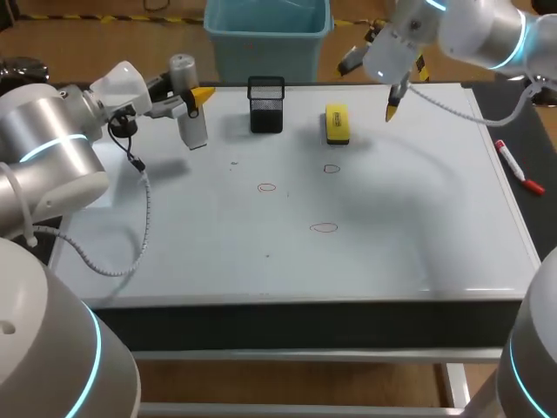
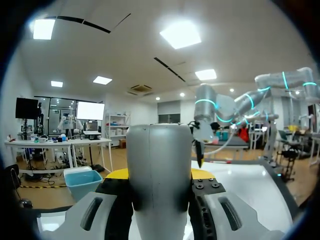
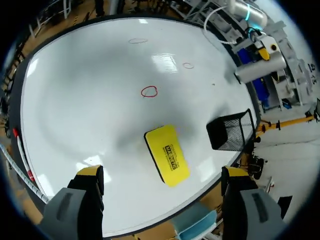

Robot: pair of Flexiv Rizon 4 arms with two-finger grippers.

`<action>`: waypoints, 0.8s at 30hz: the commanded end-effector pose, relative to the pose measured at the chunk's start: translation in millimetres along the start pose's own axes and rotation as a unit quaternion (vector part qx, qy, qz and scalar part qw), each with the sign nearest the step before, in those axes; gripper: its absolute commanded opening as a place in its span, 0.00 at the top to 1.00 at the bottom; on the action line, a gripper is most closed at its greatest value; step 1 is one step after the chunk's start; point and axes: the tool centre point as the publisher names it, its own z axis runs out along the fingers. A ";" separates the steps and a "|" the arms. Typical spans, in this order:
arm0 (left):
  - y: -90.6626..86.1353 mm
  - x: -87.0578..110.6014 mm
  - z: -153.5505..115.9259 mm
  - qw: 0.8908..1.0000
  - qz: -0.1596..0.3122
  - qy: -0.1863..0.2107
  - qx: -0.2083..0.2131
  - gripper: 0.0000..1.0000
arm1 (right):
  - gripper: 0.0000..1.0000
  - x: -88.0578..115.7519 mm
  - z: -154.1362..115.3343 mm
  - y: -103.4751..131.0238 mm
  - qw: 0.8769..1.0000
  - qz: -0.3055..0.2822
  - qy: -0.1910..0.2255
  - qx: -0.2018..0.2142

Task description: Pick up the inspection probe, press it on each red-marked spot on the whiteboard one by one, put down the probe, pick up the eraser, and wipe off all the red marks.

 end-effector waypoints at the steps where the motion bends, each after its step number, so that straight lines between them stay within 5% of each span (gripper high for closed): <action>1: -0.6 0.7 1.1 1.000 0.001 -0.003 0.001 1.00 | 0.00 -4.6 5.0 4.7 0.936 -0.313 0.158 0.019; 13: -0.6 0.7 1.1 1.000 0.001 -0.003 0.001 1.00 | 0.00 -7.8 30.5 9.6 0.930 -0.318 0.184 0.026; 24: -0.6 0.7 1.1 1.000 0.001 -0.003 0.001 1.00 | 0.00 -11.1 42.0 5.8 0.952 -0.235 0.194 0.029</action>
